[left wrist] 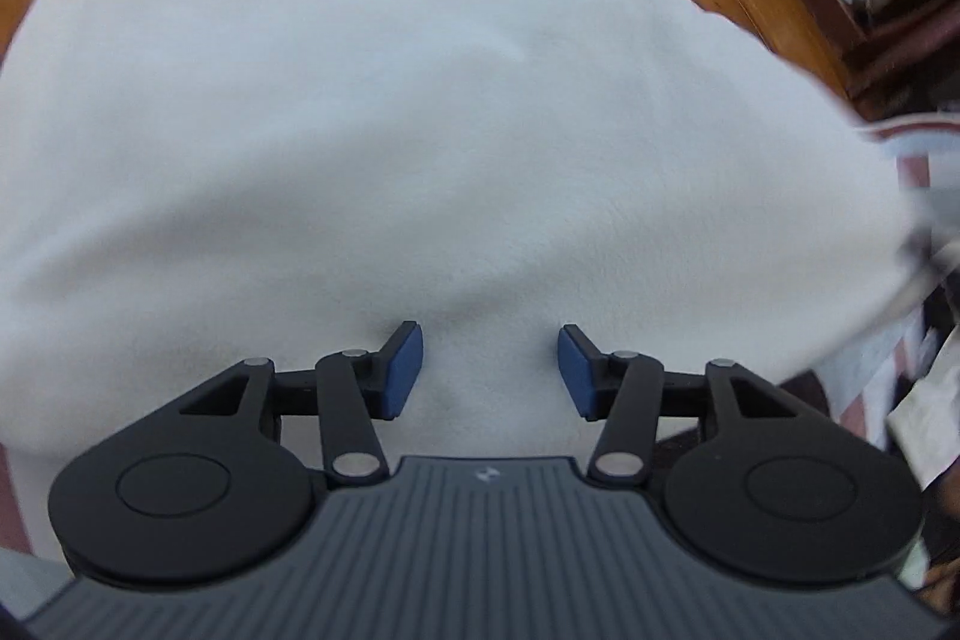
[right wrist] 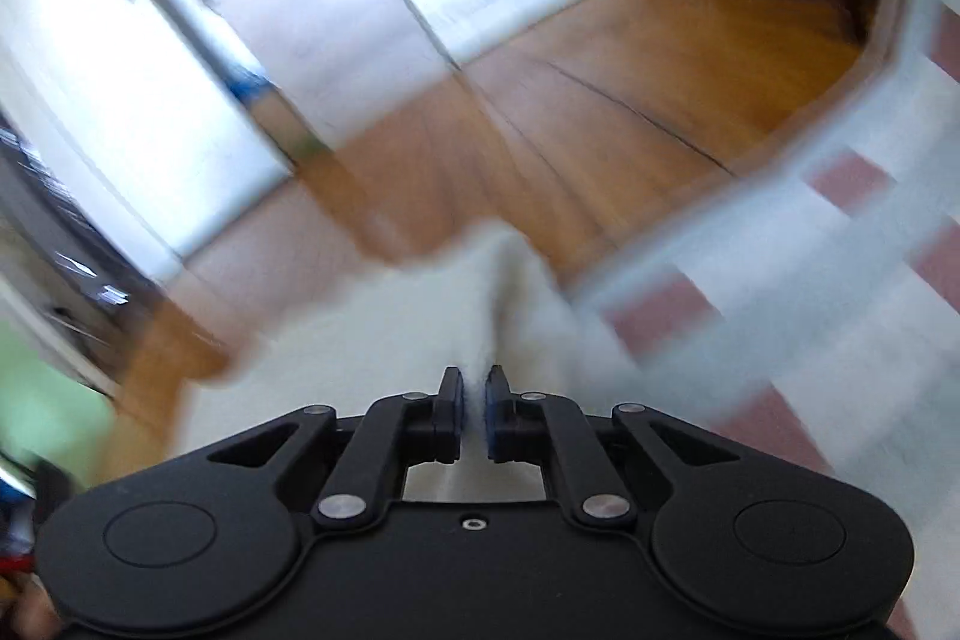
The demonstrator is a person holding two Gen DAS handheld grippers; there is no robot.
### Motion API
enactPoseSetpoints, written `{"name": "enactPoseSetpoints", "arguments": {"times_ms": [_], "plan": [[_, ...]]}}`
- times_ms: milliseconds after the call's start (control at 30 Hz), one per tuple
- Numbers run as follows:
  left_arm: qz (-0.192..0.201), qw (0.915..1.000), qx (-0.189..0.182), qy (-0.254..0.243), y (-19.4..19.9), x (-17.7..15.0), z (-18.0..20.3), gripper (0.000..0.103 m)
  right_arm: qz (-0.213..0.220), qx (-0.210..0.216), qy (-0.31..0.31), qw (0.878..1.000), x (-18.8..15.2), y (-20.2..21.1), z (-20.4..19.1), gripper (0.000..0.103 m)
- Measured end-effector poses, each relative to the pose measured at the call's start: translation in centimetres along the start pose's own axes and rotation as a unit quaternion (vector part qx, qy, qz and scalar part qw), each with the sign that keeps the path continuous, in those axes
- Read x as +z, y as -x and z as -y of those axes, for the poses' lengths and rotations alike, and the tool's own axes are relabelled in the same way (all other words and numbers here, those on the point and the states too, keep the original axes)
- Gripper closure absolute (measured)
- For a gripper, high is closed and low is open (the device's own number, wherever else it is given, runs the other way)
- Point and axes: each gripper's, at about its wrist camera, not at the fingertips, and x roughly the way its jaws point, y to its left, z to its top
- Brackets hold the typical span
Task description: Fold clothes
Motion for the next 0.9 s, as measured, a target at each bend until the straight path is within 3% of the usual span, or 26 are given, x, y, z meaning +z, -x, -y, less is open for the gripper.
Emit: {"name": "enactPoseSetpoints", "arguments": {"times_ms": [67, 167, 300, 333, 367, 433, 500, 567, 700, 833, 900], "plan": [[0.001, 1.0, -0.002, -0.008, 0.3, -0.3, 0.0, 0.054, -0.039, -0.054, -0.003, 0.998, -2.1, -1.9, 1.2, 0.092], [0.007, 0.9999, 0.0, -0.014, 0.5, -1.0, 0.1, 0.053, -0.077, -0.088, -0.019, 0.993, -3.2, -3.0, 2.3, 0.09], [0.008, 0.9998, -0.005, -0.018, 0.3, -0.5, -0.1, 0.053, -0.094, -0.116, 0.012, 0.989, -2.8, -1.5, 1.0, 0.086], [0.006, 0.9998, -0.007, -0.015, 0.4, -0.4, -0.2, 0.053, -0.102, -0.104, -0.011, 0.989, -3.3, -1.2, 1.4, 0.071], [0.004, 0.9999, -0.01, -0.013, 0.5, -0.2, -0.2, 0.053, -0.109, -0.092, -0.034, 0.989, -3.7, -1.0, 1.8, 0.049], [0.005, 0.9998, -0.017, -0.006, 0.7, -0.2, -0.3, 0.053, -0.123, -0.067, -0.08, 0.987, -4.6, -0.5, 2.6, 0.036], [0.006, 0.9997, -0.024, 0.0, 1.1, -0.3, -0.6, 0.053, -0.139, -0.042, -0.117, 0.982, -5.6, -0.2, 3.1, 0.037], [0.004, 0.9998, -0.021, -0.003, 1.5, -0.4, -0.5, 0.053, -0.161, -0.019, -0.099, 0.982, -7.0, -1.5, 2.0, 0.037], [0.036, 0.9952, 0.038, -0.082, 3.5, -0.9, 1.1, 0.053, -0.156, 0.024, -0.092, 0.983, -7.3, -3.6, 1.0, 0.037], [0.081, 0.9779, 0.082, -0.174, 5.4, -1.8, 2.7, 0.053, -0.121, -0.013, -0.071, 0.99, -6.2, -4.6, 0.6, 0.037], [0.092, 0.9791, 0.055, -0.173, 5.8, -1.6, 2.6, 0.053, -0.112, -0.016, -0.059, 0.992, -5.9, -4.8, 0.3, 0.037]]}}
